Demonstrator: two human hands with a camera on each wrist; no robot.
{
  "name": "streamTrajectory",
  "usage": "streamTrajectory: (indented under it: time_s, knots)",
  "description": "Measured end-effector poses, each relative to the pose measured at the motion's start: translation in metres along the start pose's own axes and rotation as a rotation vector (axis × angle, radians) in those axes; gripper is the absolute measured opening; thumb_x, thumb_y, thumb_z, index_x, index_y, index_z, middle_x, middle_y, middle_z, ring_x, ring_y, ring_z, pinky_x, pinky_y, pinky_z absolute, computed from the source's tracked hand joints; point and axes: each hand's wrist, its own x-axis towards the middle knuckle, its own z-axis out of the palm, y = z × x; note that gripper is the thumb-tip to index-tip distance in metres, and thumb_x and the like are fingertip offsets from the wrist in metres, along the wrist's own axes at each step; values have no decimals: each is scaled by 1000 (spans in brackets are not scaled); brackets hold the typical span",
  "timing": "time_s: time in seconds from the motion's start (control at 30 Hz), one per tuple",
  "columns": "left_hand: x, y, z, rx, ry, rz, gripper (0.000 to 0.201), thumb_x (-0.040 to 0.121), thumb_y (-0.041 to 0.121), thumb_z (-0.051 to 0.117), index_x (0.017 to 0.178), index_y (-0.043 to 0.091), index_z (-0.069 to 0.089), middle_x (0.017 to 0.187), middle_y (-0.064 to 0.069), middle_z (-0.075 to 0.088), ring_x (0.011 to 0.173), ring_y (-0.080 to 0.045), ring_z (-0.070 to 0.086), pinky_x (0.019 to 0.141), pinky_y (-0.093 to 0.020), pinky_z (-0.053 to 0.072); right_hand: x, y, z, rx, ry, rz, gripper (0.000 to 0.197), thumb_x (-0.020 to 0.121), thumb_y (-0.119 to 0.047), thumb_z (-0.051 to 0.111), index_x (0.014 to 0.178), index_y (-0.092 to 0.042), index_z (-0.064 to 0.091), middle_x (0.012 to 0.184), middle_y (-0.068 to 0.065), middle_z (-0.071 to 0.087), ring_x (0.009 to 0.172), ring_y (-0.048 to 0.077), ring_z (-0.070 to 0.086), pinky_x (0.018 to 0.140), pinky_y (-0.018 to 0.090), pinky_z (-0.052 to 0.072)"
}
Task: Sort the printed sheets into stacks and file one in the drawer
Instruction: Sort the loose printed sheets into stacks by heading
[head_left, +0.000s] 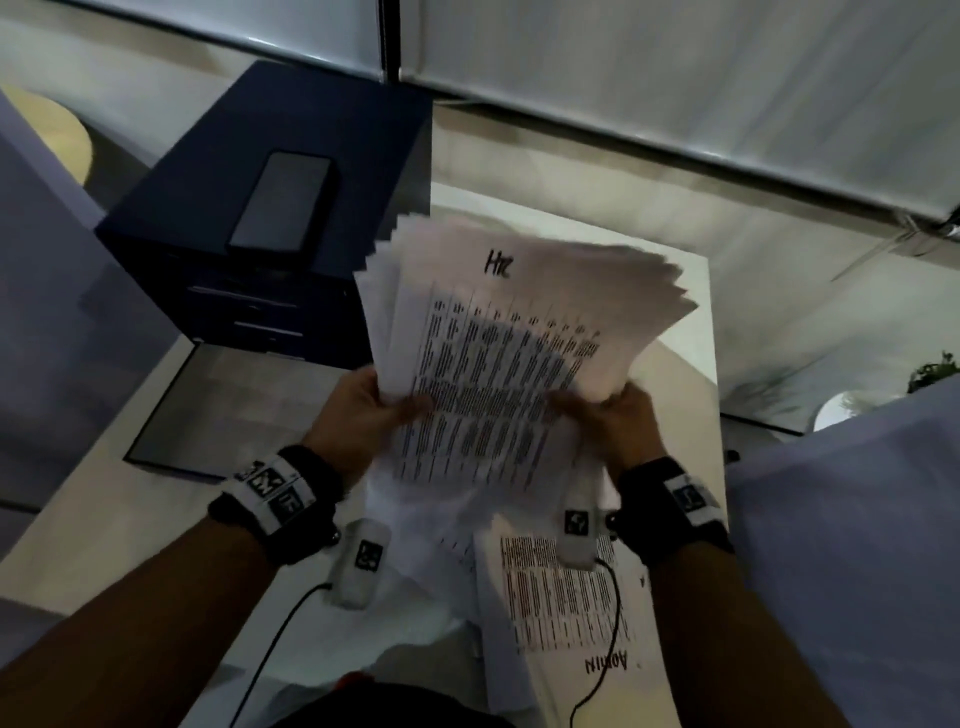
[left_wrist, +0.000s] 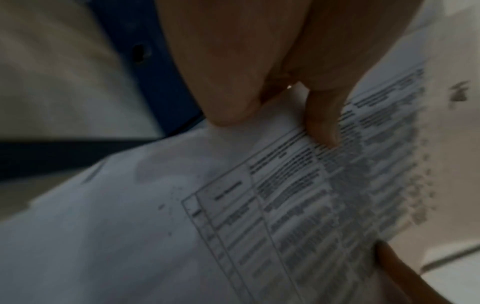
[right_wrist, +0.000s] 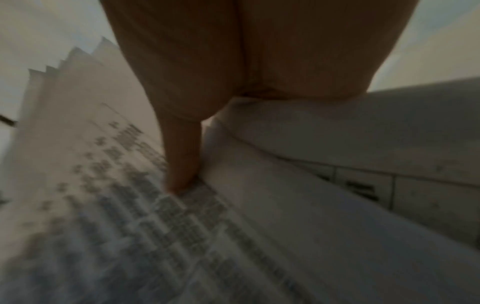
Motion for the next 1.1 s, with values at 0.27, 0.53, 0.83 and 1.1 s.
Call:
streamTrajectory:
  time_s: [0.27, 0.53, 0.83, 1.1]
  knots:
    - [15, 17, 7, 57, 110, 286, 56, 86, 4, 71, 137, 9, 49, 129, -4, 64, 121, -19, 60, 97, -36, 52, -27, -41, 18, 136, 34, -247, 33, 68, -7, 85, 93, -25, 71, 96, -1, 75, 91, 21, 71, 75, 35, 59]
    - [26, -23, 20, 226, 198, 36, 24, 91, 15, 65, 115, 11, 64, 99, 6, 67, 76, 13, 62, 71, -5, 51, -6, 8, 28, -147, 70, -98, 55, 71, -12, 83, 117, -16, 54, 103, -5, 66, 95, 14, 66, 79, 31, 58]
    - [49, 1, -15, 470, 268, 139, 12, 94, 16, 62, 99, 7, 67, 87, -13, 70, 77, -26, 64, 70, -36, 51, -27, 124, -17, -967, 43, 540, 127, 58, -49, 87, 152, -17, 9, 153, 14, 18, 139, 41, 19, 110, 59, 30]
    - [35, -17, -29, 549, 220, -22, 7, 92, 14, 65, 88, 9, 64, 73, -3, 63, 69, -20, 59, 66, -28, 44, -23, 148, -17, -813, 103, 470, 68, 68, -30, 82, 127, -11, 53, 123, 15, 62, 106, 33, 63, 89, 40, 55]
